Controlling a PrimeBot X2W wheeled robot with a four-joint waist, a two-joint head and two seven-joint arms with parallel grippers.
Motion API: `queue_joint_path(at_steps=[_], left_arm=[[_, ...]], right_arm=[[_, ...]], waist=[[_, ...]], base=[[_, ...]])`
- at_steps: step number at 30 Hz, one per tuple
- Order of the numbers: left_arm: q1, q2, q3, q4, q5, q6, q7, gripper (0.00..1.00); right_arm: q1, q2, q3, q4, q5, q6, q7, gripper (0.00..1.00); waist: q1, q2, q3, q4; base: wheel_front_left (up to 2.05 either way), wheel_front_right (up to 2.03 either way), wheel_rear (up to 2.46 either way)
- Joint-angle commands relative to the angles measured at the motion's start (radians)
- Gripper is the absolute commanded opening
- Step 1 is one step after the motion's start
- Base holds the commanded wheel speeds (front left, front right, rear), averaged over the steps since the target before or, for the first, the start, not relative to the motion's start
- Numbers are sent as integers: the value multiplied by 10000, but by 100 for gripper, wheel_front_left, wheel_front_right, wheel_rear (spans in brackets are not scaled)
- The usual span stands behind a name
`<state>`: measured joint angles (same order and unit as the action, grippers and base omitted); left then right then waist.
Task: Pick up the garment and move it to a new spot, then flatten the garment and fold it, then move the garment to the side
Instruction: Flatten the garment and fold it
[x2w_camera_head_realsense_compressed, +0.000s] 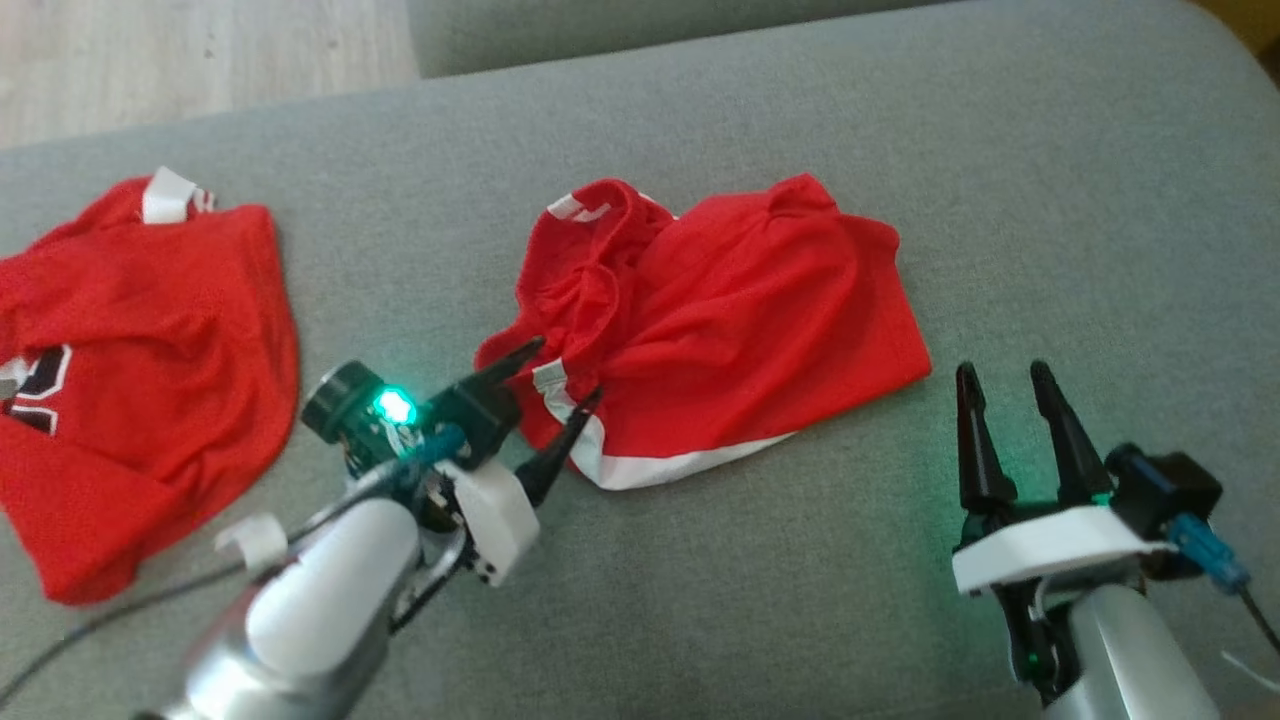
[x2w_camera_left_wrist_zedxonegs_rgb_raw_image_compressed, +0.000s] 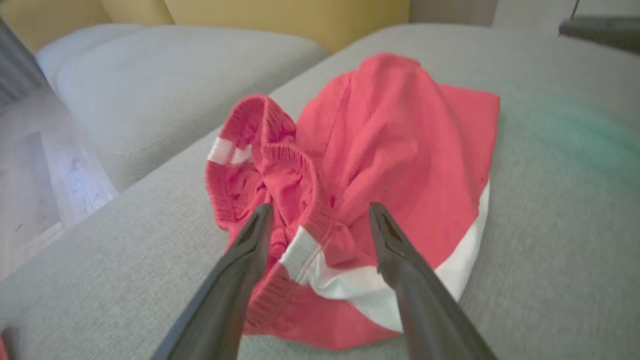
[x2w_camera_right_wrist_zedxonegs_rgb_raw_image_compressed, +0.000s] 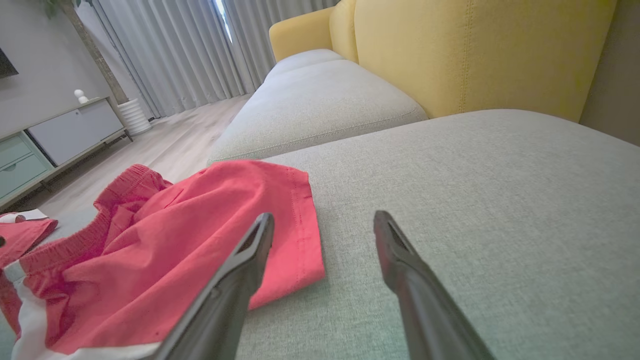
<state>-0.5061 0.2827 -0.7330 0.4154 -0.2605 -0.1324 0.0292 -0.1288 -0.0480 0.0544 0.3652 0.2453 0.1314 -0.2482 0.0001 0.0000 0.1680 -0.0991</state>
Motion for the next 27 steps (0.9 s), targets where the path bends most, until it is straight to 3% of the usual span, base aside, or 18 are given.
queue_joint_path(at_steps=[1,7,16,23,27], left_arm=[[-846,596,-196,-129,-392,19,379,100],[-1975,1517,-1492,-191,-1912,19,1319,100],[-3838,3089,-3710,-1153,-5688,18,3571,100],[-4995,3822,-5153,-1708,-6999,18,4582,100],[-5146,3931,-5366,-1756,-7070,18,4650,100]], right_arm=[[-421,-23,290,-341,80,-7,-135,100],[-571,-22,368,-317,180,-7,-135,100],[-851,-22,526,-222,315,-7,-135,100],[-951,-22,633,-222,508,-7,-135,100],[-1005,-22,594,-206,542,-7,-135,100]], waist=[[-1,0,183,-129],[-1,0,347,-298],[-1,0,447,-592],[-1,0,560,-812],[-1,0,626,-882]], base=[[0,0,0],[0,0,0],[0,0,0],[0,0,0],[0,0,0]])
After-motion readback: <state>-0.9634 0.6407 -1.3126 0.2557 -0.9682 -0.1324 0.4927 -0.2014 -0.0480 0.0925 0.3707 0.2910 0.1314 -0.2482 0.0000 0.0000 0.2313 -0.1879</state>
